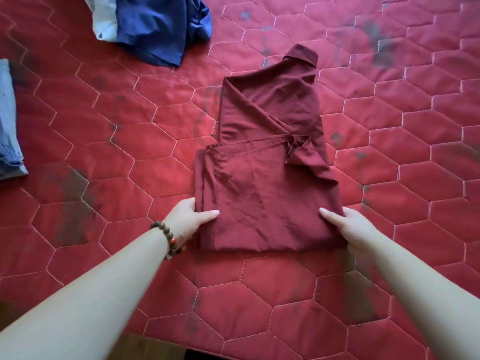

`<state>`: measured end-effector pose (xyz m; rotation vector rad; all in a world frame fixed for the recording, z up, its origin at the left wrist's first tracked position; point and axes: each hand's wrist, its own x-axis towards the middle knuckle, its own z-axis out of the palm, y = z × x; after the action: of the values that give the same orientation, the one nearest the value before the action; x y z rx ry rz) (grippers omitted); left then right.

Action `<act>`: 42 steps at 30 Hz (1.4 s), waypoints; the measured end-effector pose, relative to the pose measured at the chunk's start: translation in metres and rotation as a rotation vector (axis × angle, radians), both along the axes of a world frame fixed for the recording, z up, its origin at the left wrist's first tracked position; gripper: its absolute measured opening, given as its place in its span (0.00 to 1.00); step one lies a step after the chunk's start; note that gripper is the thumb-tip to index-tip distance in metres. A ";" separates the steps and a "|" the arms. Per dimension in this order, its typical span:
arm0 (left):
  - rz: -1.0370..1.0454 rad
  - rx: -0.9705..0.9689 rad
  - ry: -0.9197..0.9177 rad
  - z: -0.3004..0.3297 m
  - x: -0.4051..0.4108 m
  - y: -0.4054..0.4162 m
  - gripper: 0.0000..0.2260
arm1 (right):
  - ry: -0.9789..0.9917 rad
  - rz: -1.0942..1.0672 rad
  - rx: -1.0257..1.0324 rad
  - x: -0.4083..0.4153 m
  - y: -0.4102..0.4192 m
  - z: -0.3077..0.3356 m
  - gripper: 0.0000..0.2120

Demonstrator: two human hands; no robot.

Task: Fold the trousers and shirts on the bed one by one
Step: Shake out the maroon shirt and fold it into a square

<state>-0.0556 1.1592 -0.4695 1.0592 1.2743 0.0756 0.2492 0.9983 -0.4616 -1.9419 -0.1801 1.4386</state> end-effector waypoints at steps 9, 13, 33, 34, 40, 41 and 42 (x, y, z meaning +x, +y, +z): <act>-0.079 -0.060 0.118 -0.003 -0.053 -0.079 0.06 | 0.057 0.049 -0.048 -0.043 -0.091 -0.002 0.08; -0.105 -0.081 0.174 0.006 -0.059 -0.089 0.10 | -0.012 0.071 -0.079 -0.052 -0.101 0.008 0.14; 0.024 0.397 0.195 0.017 0.012 -0.005 0.09 | -0.170 -0.059 0.135 -0.020 -0.002 0.017 0.07; 0.056 0.364 0.135 0.020 0.011 0.000 0.09 | -0.194 -0.067 0.169 -0.019 0.001 0.019 0.06; 0.288 0.060 -0.316 0.052 0.029 0.063 0.09 | -0.294 -0.091 0.443 0.008 0.052 0.055 0.06; 0.309 0.045 -0.372 0.056 0.036 0.079 0.09 | -0.303 -0.103 0.479 0.018 0.065 0.060 0.05; 0.332 0.035 -0.421 0.058 0.044 0.096 0.09 | -0.295 -0.113 0.503 0.027 0.080 0.064 0.06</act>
<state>-0.0115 1.2552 -0.4114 0.7984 1.0519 0.5472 0.2766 1.0782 -0.3978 -1.6970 -0.5076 0.9157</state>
